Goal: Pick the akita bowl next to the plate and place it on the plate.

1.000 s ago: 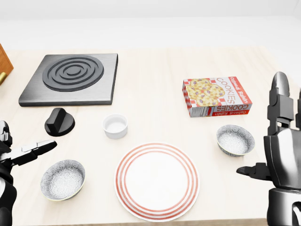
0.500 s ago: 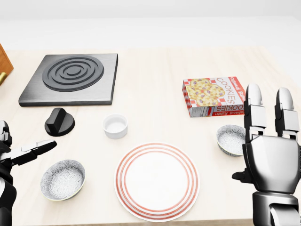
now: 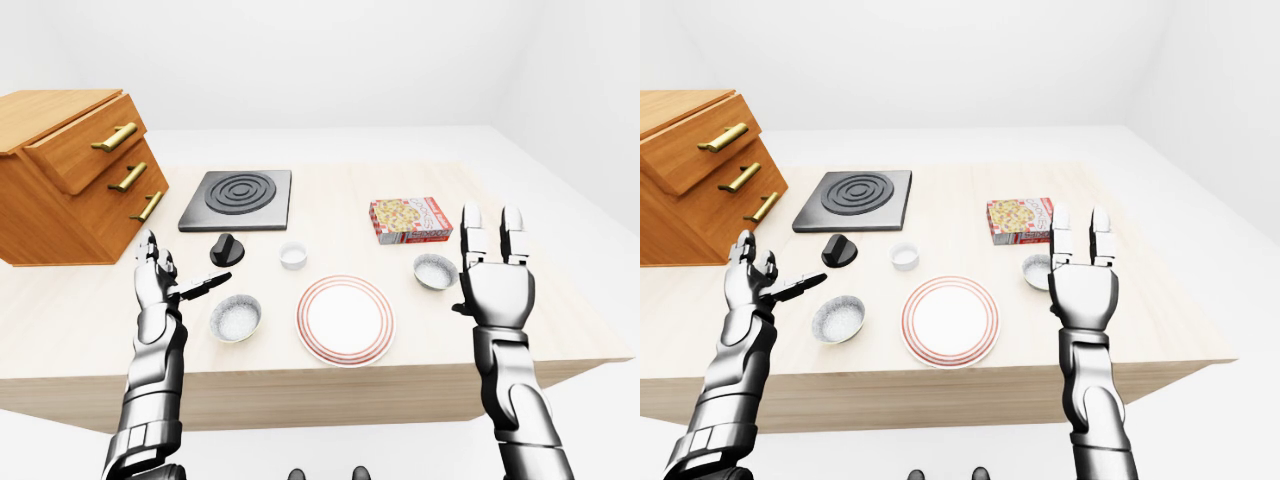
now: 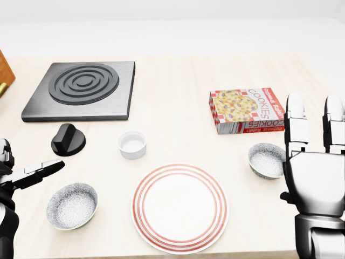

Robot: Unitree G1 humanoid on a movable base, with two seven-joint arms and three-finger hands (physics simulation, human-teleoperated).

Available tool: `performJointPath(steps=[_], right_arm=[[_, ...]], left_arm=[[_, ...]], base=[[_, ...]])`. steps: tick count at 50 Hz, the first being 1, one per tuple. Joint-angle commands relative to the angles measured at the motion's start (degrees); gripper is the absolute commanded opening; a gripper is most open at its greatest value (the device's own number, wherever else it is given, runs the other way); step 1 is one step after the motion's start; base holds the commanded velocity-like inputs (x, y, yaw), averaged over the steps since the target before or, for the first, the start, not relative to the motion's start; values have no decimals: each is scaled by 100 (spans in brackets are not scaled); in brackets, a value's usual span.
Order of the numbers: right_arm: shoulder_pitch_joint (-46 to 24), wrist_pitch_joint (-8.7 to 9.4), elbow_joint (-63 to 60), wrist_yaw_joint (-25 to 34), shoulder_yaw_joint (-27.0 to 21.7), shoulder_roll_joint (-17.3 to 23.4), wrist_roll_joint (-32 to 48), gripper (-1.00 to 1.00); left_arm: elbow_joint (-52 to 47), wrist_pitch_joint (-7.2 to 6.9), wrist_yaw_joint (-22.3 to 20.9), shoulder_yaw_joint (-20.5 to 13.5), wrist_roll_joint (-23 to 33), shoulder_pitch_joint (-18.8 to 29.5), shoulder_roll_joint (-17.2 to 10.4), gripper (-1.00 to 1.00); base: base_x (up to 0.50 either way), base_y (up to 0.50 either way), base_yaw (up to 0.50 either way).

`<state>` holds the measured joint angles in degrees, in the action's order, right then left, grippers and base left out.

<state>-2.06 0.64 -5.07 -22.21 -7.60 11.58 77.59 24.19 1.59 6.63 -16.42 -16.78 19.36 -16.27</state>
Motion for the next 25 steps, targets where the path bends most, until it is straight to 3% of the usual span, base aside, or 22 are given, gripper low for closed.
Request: performJointPath(steps=[1,6,7,13,14,16,18,21,22,25], right_arm=[[-66,47,251,-140,-3,64,114,100],[-117,-2,566,-261,58,54,-35,100],[-125,-6,666,-329,92,60,-13,100],[-138,-17,793,-354,186,44,-33,100],[-167,-35,918,-421,204,48,-51,100],[-197,-43,1011,-455,219,63,-82,100],[-221,-51,1053,-474,230,76,-100,100],[-261,-66,1150,-531,246,88,-125,100],[-265,-73,1162,-531,260,87,-138,100],[-314,-87,1266,-595,273,98,-162,100]], left_arm=[[116,66,-24,-7,-9,36,-5,100],[220,141,-37,-1,-19,58,-17,100],[40,9,15,14,-29,19,-9,100],[309,189,-49,2,-27,93,-22,100],[181,100,-19,10,-40,57,-24,100],[234,136,-28,9,-38,72,-26,100],[104,51,2,15,-45,31,-19,100],[189,114,-24,5,-37,48,-19,100],[20,-6,16,10,-48,4,-16,100],[153,83,-18,-2,-41,36,-13,100]], base=[[0,0,0],[0,0,0],[0,0,0],[0,0,0],[0,0,0],[0,0,0],[0,0,0],[0,0,0],[0,0,0],[0,0,0]])
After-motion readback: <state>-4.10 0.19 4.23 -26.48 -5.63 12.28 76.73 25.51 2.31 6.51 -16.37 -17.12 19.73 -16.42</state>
